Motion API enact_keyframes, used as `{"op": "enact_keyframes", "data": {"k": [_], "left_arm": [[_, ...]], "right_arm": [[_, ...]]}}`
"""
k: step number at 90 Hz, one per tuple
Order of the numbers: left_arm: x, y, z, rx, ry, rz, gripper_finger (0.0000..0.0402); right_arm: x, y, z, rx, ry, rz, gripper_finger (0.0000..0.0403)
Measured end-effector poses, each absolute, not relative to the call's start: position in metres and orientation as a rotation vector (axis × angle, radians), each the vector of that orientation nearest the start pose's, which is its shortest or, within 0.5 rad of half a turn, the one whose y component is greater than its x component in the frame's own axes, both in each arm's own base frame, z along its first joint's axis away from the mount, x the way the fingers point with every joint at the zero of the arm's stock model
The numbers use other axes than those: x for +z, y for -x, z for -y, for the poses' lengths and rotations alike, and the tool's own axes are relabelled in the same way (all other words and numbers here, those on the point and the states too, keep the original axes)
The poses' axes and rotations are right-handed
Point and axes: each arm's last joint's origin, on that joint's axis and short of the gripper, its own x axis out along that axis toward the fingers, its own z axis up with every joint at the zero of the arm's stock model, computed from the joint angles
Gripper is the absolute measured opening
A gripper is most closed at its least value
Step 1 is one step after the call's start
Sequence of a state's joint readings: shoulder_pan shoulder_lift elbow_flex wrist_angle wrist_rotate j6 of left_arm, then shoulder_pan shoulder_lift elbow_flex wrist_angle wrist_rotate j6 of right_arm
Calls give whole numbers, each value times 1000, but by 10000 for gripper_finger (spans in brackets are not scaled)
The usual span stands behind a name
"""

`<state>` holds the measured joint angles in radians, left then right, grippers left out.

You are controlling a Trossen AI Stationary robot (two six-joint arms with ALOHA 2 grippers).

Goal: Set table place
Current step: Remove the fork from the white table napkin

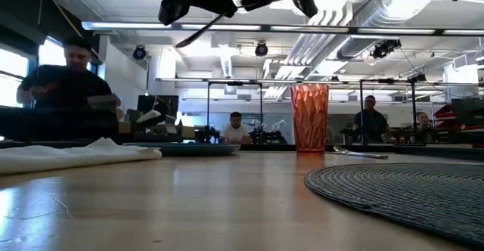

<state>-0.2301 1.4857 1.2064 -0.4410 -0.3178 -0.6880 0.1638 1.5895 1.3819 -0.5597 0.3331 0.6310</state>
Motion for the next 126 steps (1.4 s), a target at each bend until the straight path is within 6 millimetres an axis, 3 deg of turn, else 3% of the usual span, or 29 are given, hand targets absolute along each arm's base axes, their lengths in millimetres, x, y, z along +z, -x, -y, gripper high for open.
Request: {"op": "enact_keyframes", "data": {"k": [17, 33, 48, 59, 74, 98, 112, 126], "left_arm": [[292, -313, 64, 310, 471, -662, 79], [290, -311, 63, 321, 471, -692, 113], [290, -310, 66, 299, 501, -703, 119], [290, -310, 66, 309, 541, -699, 118], [292, -312, 68, 291, 583, -683, 117], [294, -314, 71, 277, 671, -651, 117], [295, -314, 72, 299, 738, -643, 117], [295, -315, 72, 314, 791, -626, 117]], "right_arm": [[300, -310, -34, -427, -359, -933, 0], [274, -269, -19, -417, -350, -1140, 0], [268, -224, 14, -360, -348, -1253, 0], [268, -204, 47, -301, -275, -1322, 0], [254, -199, 96, -230, -170, -1409, 0], [201, -197, 166, -165, -98, -1619, 1], [175, -192, 199, -186, -156, -1607, 1], [164, -176, 224, -199, -268, -1511, 1]]}}
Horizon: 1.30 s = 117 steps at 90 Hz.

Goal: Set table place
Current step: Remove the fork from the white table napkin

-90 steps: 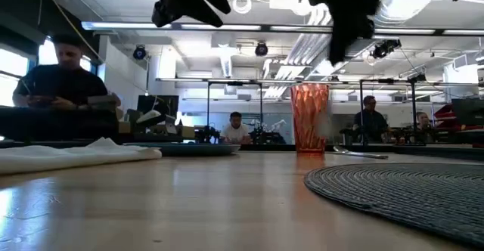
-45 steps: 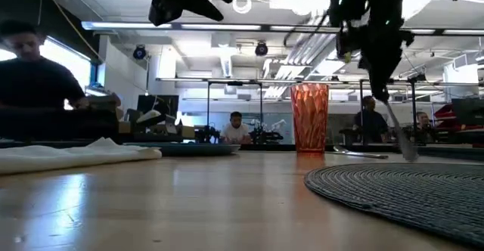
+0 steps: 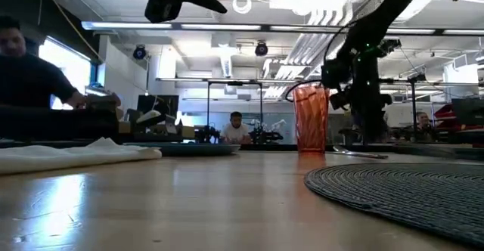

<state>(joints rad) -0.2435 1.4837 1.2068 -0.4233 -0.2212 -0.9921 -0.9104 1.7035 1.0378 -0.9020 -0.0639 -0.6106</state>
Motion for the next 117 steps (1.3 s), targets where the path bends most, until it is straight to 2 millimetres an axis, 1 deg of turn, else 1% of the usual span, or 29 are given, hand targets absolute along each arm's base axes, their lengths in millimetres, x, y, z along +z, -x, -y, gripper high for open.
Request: {"op": "enact_keyframes", "data": {"k": [9, 17, 26, 37, 47, 53, 64, 79, 92, 97, 107, 117], "left_arm": [[297, -316, 72, 306, 801, -598, 117], [298, -317, 72, 316, 804, -582, 117], [298, -317, 71, 324, 816, -573, 117], [298, -317, 72, 322, 816, -574, 117], [298, -317, 72, 309, 821, -583, 117], [298, -317, 72, 300, 824, -590, 117], [298, -317, 74, 294, 823, -592, 117], [298, -316, 76, 289, 821, -595, 117], [298, -316, 77, 287, 820, -596, 117], [298, -316, 77, 286, 820, -597, 117], [298, -316, 77, 287, 820, -596, 117], [298, -316, 77, 289, 825, -596, 117]], "right_arm": [[164, -167, 236, -229, -315, -1434, 1], [164, -161, 241, -229, -331, -1415, 1], [164, -160, 238, -167, -326, -1410, 1], [165, -160, 234, -100, -368, -1376, 0], [171, -157, 231, -57, -414, -1322, 0], [177, -152, 230, -28, -456, -1256, 0], [184, -137, 232, 3, -574, -1140, 0], [186, -115, 238, -50, -692, -1116, 0], [188, -107, 240, -18, -767, -993, 0], [187, -105, 242, -47, -768, -998, 0], [184, -101, 253, -205, -707, -1086, 0], [184, -101, 263, -300, -668, -1067, 0]]}}
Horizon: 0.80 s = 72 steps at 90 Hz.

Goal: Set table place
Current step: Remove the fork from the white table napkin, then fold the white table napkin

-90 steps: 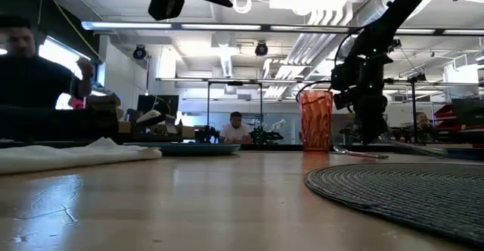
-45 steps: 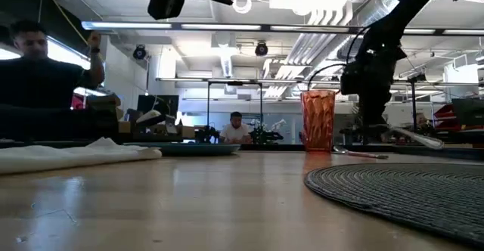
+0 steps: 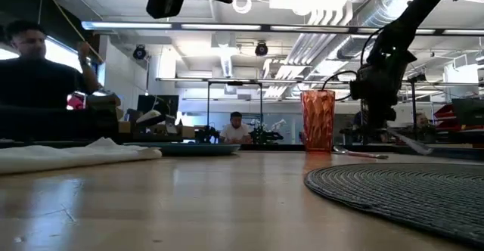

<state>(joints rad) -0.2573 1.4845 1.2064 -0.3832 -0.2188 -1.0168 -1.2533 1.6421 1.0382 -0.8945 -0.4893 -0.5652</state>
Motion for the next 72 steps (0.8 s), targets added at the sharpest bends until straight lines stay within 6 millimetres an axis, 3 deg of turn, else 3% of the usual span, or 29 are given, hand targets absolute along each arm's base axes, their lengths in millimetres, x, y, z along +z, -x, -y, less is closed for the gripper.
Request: {"op": "enact_keyframes", "data": {"k": [25, 40, 58, 72], "left_arm": [[297, -315, 79, 283, 880, -624, 117], [294, -310, 86, 308, 925, -659, 117], [289, -304, 92, 352, 965, -714, 117], [282, -295, 94, 439, 987, -797, 117]], "right_arm": [[163, -100, 259, -394, -696, -1055, 3], [161, -97, 260, -496, -762, -1082, 45], [190, -97, 267, -557, -735, -1019, 114], [229, -92, 257, -726, -669, -959, 128]]}}
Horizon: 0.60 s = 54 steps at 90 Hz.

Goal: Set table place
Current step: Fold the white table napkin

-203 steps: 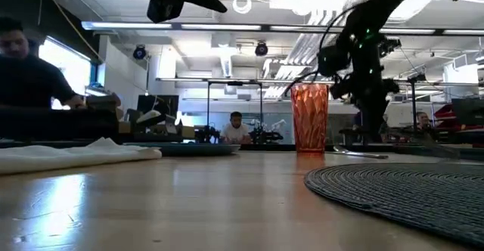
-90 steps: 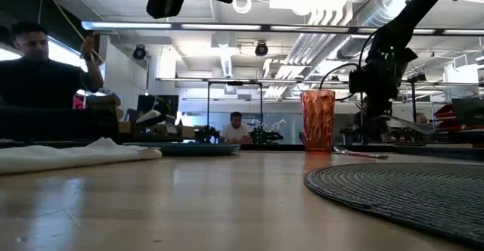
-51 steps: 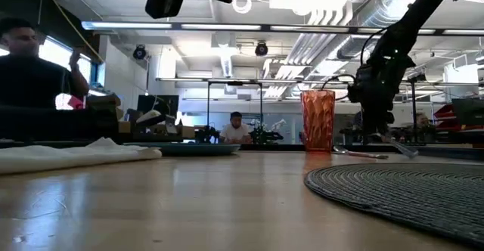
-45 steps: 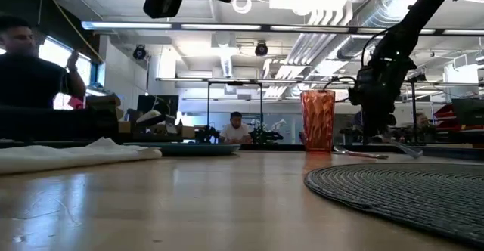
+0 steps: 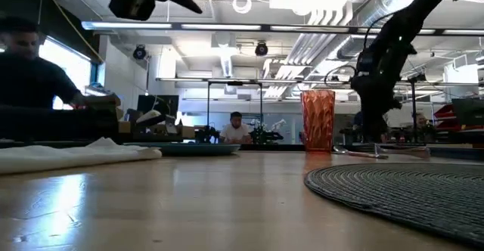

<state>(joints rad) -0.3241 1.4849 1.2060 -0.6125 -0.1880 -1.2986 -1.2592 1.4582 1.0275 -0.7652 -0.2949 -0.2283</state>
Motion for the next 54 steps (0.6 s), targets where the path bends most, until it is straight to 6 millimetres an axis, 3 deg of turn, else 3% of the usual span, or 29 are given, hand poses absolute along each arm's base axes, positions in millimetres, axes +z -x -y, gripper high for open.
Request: {"op": "enact_keyframes", "data": {"k": [9, 23, 39, 54], "left_arm": [[270, -277, 87, 665, 1059, -956, 117], [253, -244, 74, 1035, 1050, -1210, 118], [222, -229, 55, 1050, 998, -1324, 127], [195, -217, 20, 1071, 1055, -1342, 147]], "right_arm": [[260, -94, 235, -756, -612, -876, 122], [298, -104, 180, -714, -534, -744, 104], [321, -116, 117, -579, -546, -620, 87], [332, -121, 79, -539, -551, -565, 79]]}}
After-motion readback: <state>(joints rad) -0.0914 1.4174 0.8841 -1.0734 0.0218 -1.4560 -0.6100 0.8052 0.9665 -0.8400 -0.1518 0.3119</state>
